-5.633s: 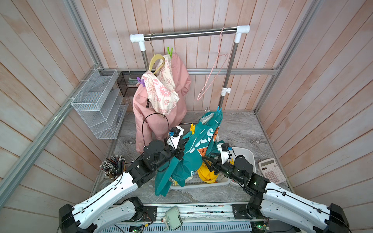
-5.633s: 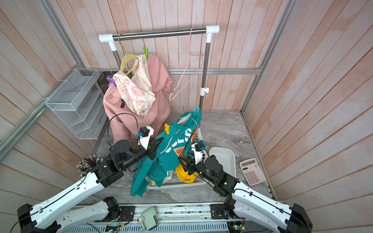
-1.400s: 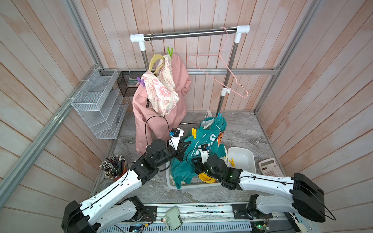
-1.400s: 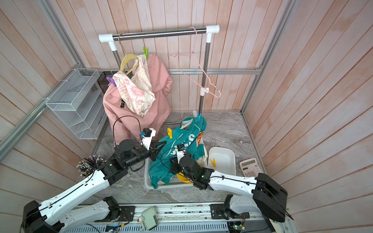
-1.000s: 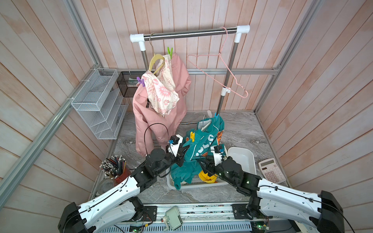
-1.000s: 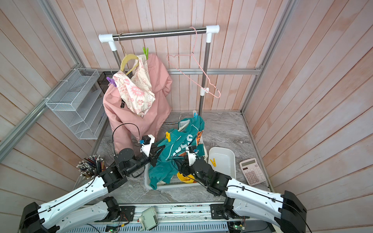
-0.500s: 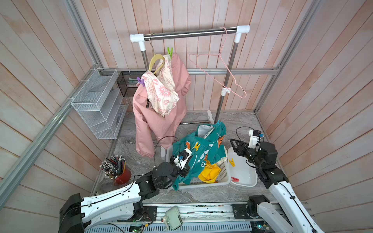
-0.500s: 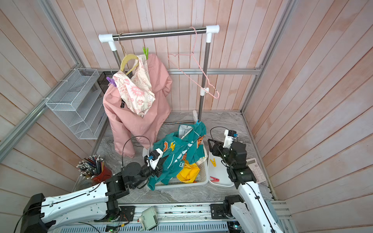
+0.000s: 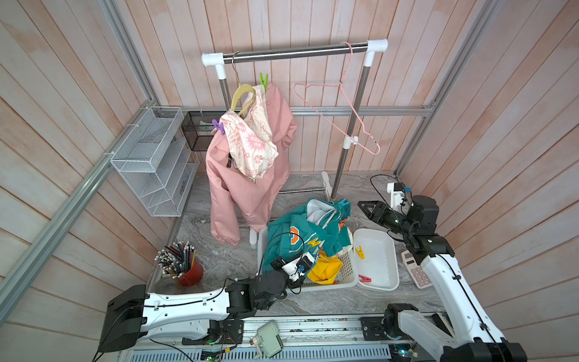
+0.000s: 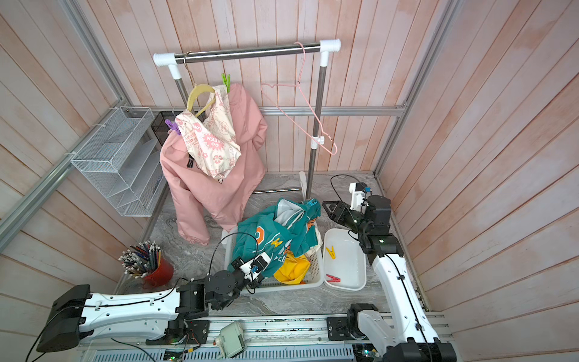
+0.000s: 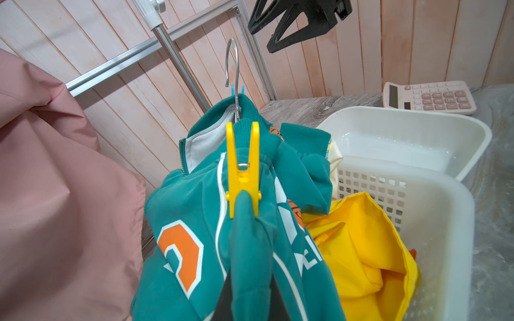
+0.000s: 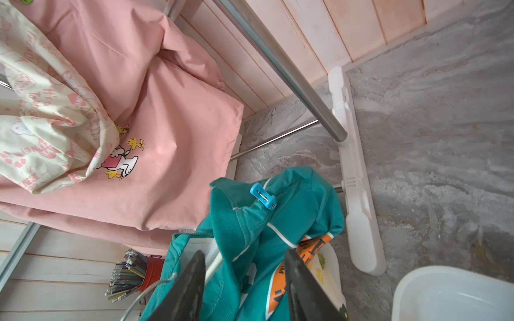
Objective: Remove the clothespins securing jackets to the hanger
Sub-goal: Adjust the jacket in the basket, then remove the clothespin from the hanger.
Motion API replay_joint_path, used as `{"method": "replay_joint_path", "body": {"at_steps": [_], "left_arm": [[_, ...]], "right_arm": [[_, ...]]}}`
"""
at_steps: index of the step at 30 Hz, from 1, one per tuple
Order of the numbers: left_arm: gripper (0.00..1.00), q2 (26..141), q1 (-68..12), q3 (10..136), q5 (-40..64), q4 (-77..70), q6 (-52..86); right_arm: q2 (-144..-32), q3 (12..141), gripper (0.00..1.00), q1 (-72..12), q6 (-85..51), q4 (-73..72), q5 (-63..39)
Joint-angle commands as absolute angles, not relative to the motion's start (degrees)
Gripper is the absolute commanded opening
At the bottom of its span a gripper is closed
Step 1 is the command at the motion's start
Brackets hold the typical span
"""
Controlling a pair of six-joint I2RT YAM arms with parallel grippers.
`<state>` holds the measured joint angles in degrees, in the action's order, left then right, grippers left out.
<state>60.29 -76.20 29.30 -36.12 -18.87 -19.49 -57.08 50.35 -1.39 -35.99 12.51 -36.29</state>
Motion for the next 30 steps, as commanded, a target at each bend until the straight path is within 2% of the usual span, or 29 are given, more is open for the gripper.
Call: {"method": "replay_joint_path", "body": {"at_steps": [1,15,21,30], "left_arm": [[0.00,61.40,-77.38,28.23,-39.37,-20.54,-21.91],[0.00,66.77,-83.64,28.04,-42.13,-23.10,-29.03],[0.00,66.69,-84.55,28.03,-42.27,-23.82,-30.23],[0.00,69.95,-85.52,27.78,-45.15,-23.47,-29.86]], "right_arm": [[-57.41,49.81,0.47,-1.19,-37.35,15.41,-38.14],[-62.51,48.90,0.47,-1.64,-36.61,12.81,-37.90],[-66.94,50.92,0.46,-1.66,-34.29,13.51,-38.46],[-67.27,52.66,0.47,-1.84,-34.58,12.45,-38.25]]}}
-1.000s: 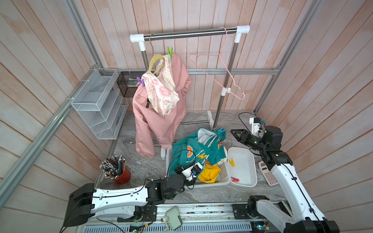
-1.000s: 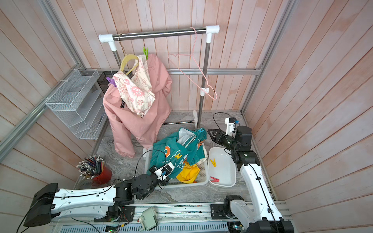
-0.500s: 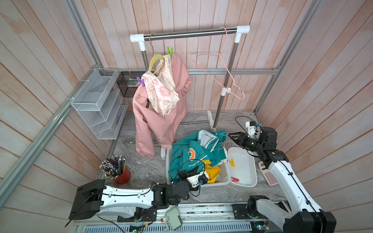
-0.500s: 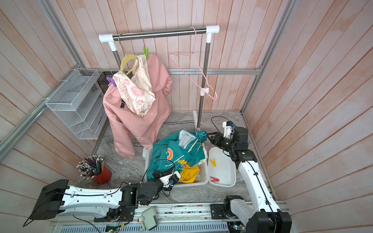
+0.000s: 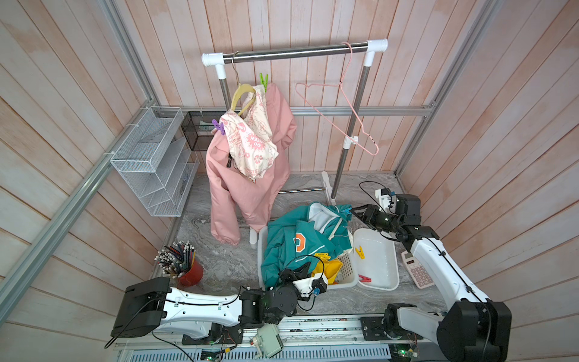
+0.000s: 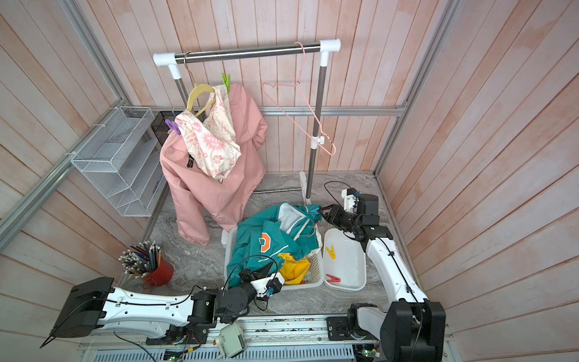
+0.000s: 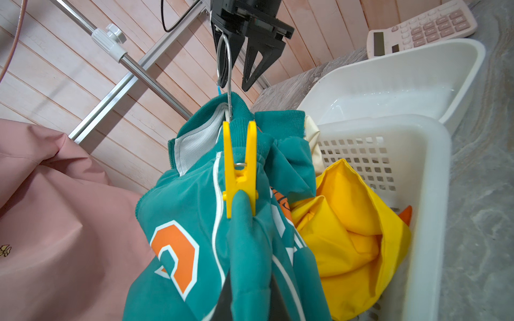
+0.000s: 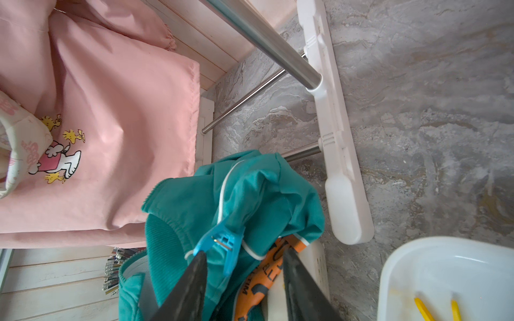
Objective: Remove the clothespins securing jackets to the hanger
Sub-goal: Remove the clothespin from the hanger.
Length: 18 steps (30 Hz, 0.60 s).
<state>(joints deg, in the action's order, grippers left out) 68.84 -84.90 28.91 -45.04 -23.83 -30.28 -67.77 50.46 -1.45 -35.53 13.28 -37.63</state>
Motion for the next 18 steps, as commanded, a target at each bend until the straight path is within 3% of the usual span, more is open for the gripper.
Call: {"method": "replay_joint_path", "body": {"at_steps": [1,18], "left_arm": [[0.00,69.96,-85.52,27.76,-45.33,-23.25,-29.53],[0.00,71.91,-86.76,28.03,-47.18,-25.87,-32.36]], "right_arm": [[-66.92,52.79,0.47,-1.76,-34.67,12.48,-38.44],[-71.38,54.96,0.41,-2.88,-33.33,15.11,-38.65]]}}
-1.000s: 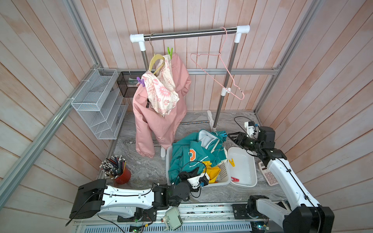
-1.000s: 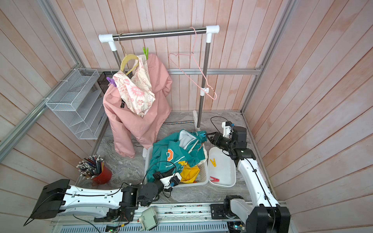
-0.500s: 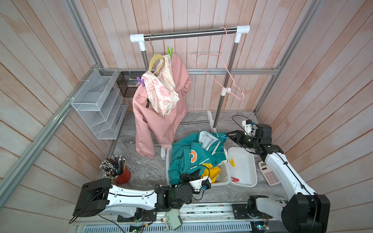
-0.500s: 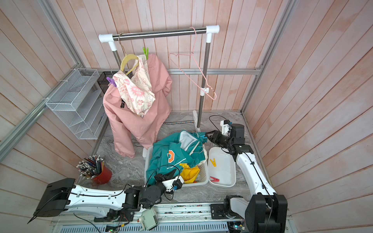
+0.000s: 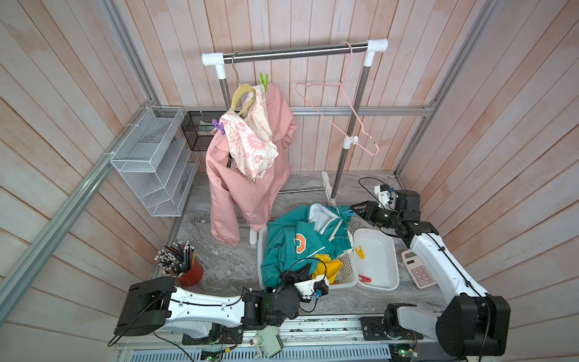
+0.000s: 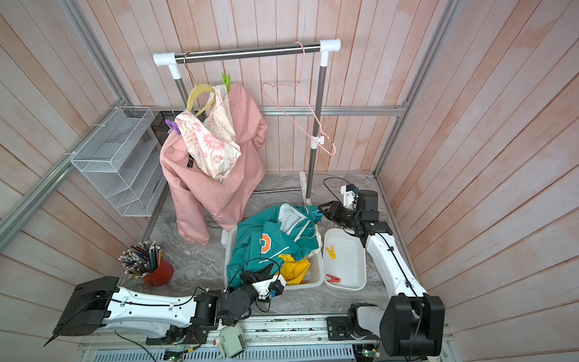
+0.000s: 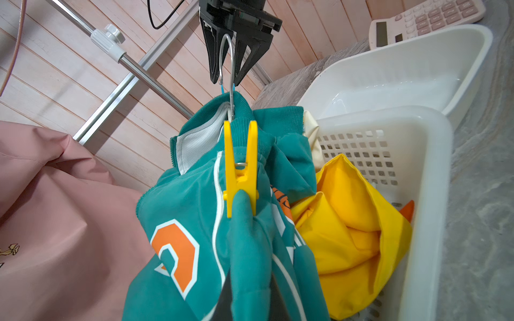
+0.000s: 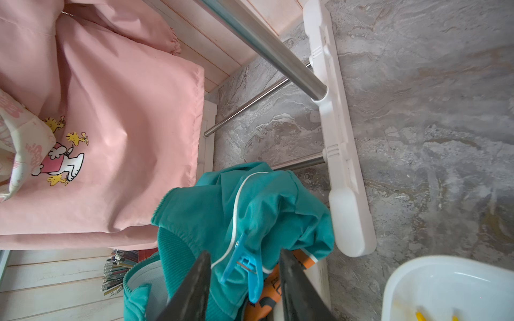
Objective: Remove the clothespins securing jackets to the hanger
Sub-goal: Remove the clothespin from the hanger.
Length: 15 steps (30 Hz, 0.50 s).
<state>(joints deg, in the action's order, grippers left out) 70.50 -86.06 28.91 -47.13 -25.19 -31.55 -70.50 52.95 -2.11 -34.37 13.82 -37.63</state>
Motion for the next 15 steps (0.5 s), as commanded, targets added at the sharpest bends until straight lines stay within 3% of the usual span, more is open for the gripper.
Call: {"method": "replay_joint_path", "body": {"at_steps": [1,15], "left_arm": [[0.00,72.34,-86.83,28.10,-47.57,-26.22,-32.64],[0.00,74.39,-87.10,28.28,-49.42,-28.34,-35.18]], "right_arm": [[-71.54,55.07,0.41,-3.23,-33.29,15.36,-38.62],[-72.23,54.68,0.33,-4.17,-33.07,16.12,-37.91]]}}
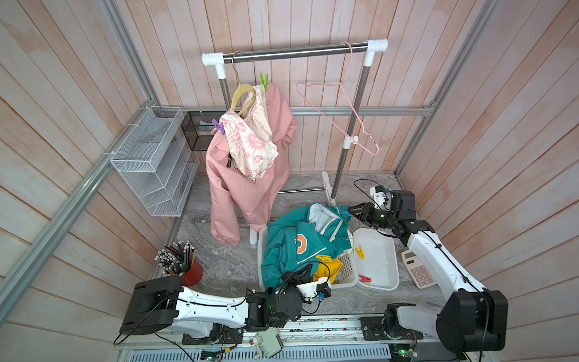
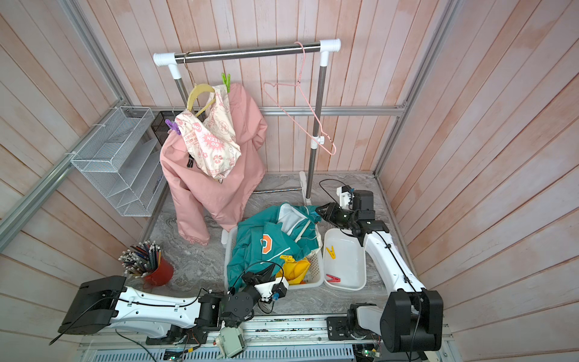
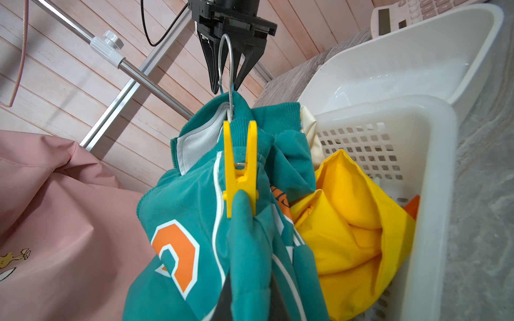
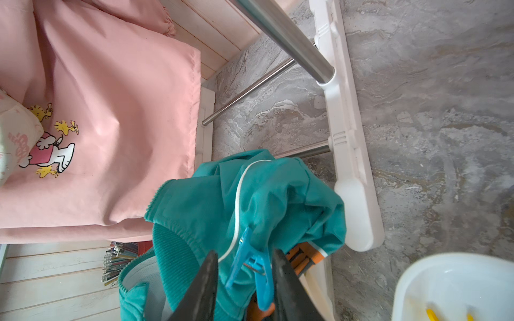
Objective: Remove the clothespins securing jackets to the hanger
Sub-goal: Remove the clothespin from the hanger.
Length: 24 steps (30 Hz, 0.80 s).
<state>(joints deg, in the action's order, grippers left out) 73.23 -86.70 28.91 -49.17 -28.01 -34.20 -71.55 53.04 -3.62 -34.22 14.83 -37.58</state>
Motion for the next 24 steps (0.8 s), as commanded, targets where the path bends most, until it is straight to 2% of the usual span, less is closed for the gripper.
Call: {"method": "replay_joint_path", "body": {"at_steps": [1,11,20,24], "left_arm": [[0.00,74.66,-87.18,28.35,-49.80,-28.44,-35.56],[0.00,78.08,-87.36,28.03,-52.54,-32.35,-38.91],[0.00,78.57,-87.34,27.35,-54.25,-33.62,-38.57],[0.00,78.57,-87.36,27.03,-54.45,-33.17,-37.62]], "right_arm": [[-72.29,54.75,0.33,-4.26,-32.83,16.40,-37.79],[-71.81,54.40,0.26,-4.22,-32.48,17.05,-36.51],[-70.79,54.10,0.12,-4.13,-32.26,16.56,-35.14],[-69.60,53.72,0.11,-4.13,-32.87,15.65,-34.28]]}}
